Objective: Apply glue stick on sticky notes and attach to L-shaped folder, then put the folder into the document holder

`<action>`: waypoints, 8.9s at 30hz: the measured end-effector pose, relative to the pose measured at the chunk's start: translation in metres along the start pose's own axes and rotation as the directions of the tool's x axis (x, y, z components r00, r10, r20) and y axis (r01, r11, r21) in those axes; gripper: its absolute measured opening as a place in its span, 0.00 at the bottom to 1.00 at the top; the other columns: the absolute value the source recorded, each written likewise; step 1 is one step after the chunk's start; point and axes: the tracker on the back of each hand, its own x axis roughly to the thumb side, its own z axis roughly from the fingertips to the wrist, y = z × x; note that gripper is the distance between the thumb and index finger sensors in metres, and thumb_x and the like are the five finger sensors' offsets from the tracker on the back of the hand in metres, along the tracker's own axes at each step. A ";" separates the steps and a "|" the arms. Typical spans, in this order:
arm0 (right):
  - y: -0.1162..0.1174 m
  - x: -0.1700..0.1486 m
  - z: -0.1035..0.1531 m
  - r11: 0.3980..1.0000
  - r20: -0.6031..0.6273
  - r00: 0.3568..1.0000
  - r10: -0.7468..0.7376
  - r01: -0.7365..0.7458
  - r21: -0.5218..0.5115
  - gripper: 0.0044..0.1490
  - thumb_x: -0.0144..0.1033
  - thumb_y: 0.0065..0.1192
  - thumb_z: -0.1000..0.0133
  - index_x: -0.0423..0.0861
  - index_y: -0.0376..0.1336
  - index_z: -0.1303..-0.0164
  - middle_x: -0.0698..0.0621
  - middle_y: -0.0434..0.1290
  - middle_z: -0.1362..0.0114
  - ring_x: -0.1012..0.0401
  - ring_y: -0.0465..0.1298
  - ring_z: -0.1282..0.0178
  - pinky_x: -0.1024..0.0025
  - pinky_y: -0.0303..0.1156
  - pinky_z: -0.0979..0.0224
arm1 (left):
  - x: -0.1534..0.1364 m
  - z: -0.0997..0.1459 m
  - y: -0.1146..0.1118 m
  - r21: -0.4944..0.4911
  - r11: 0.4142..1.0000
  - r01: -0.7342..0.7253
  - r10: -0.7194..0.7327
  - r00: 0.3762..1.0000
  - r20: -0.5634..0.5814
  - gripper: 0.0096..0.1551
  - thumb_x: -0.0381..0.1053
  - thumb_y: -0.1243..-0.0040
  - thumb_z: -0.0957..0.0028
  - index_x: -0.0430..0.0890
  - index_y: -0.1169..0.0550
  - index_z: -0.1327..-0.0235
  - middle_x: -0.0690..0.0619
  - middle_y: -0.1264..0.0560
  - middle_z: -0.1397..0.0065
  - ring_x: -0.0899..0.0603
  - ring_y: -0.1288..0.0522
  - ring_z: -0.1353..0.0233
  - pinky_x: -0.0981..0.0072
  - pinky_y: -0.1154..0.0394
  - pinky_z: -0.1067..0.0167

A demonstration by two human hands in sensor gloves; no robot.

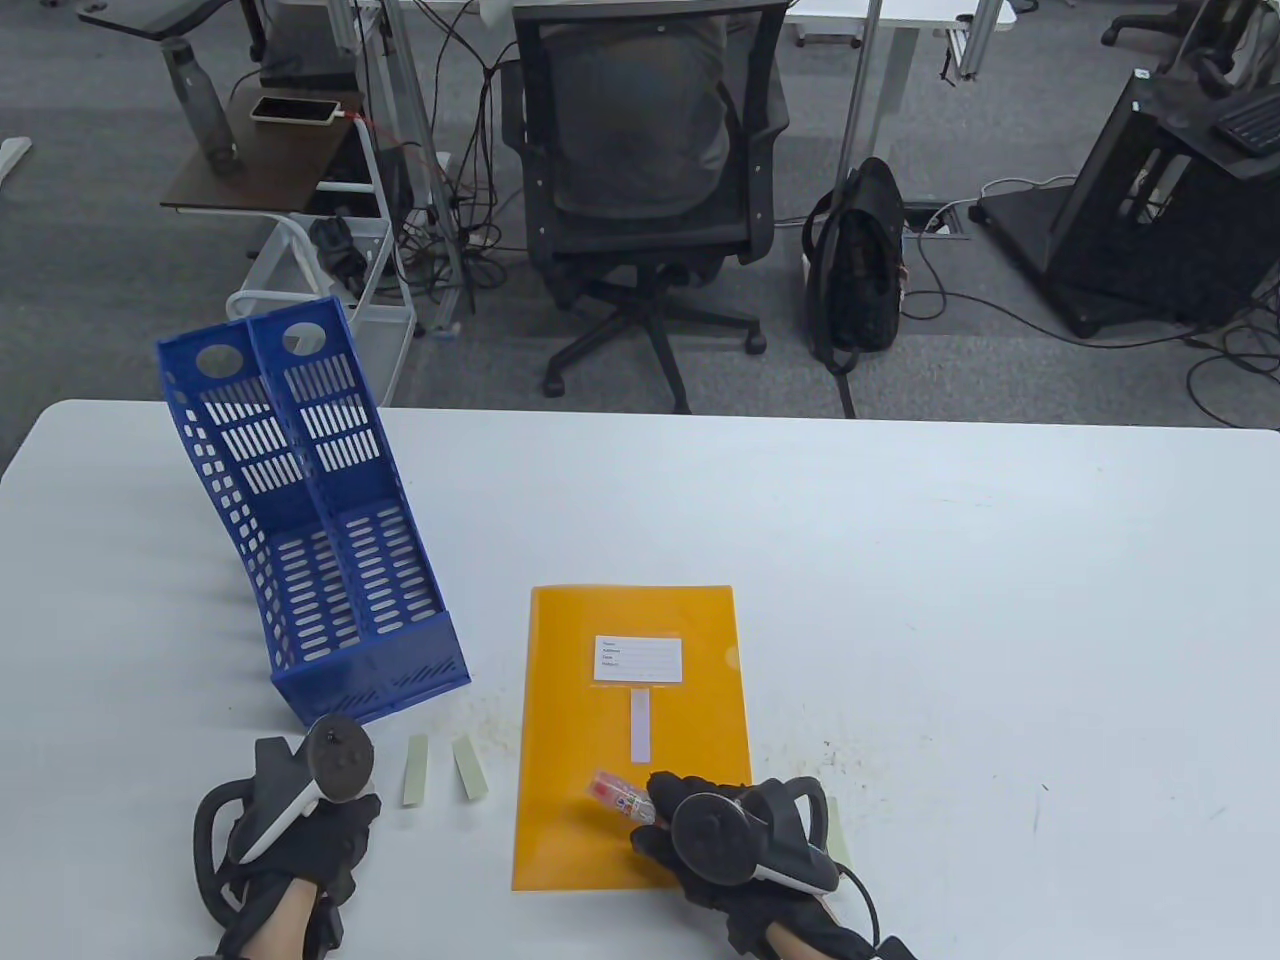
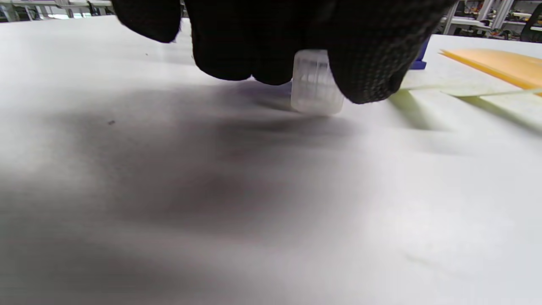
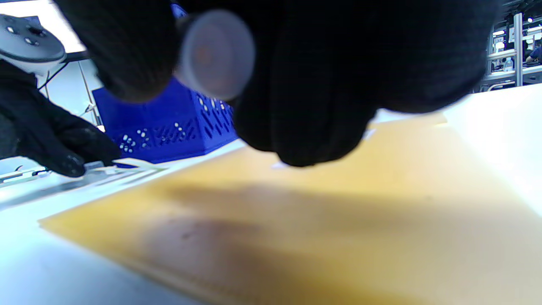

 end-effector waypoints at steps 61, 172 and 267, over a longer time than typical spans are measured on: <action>-0.018 -0.040 0.006 0.523 0.001 0.526 -0.850 0.845 -0.109 0.40 0.43 0.71 0.48 0.39 0.64 0.28 0.36 0.74 0.38 0.57 0.81 0.62 0.56 0.79 0.57 | 0.125 0.034 0.017 -0.333 0.568 -0.753 0.709 0.242 0.662 0.32 0.57 0.25 0.54 0.53 0.25 0.38 0.52 0.19 0.40 0.42 0.23 0.33 0.40 0.30 0.32; -0.016 -0.042 0.004 0.659 -0.021 0.661 -0.750 0.744 -0.113 0.39 0.47 0.66 0.48 0.29 0.70 0.39 0.37 0.79 0.50 0.54 0.84 0.64 0.53 0.80 0.60 | 0.130 0.033 0.013 -0.287 0.645 -0.708 0.663 0.332 0.671 0.31 0.55 0.24 0.55 0.56 0.25 0.38 0.56 0.19 0.36 0.44 0.26 0.28 0.36 0.35 0.27; -0.028 -0.067 0.019 0.890 -0.249 0.899 -0.360 0.251 -0.381 0.37 0.48 0.67 0.48 0.33 0.67 0.39 0.34 0.80 0.47 0.50 0.86 0.62 0.52 0.81 0.59 | 0.175 0.025 0.016 -0.151 0.978 -0.141 0.198 0.845 0.497 0.19 0.56 0.38 0.46 0.56 0.20 0.43 0.49 0.26 0.27 0.39 0.34 0.21 0.35 0.41 0.26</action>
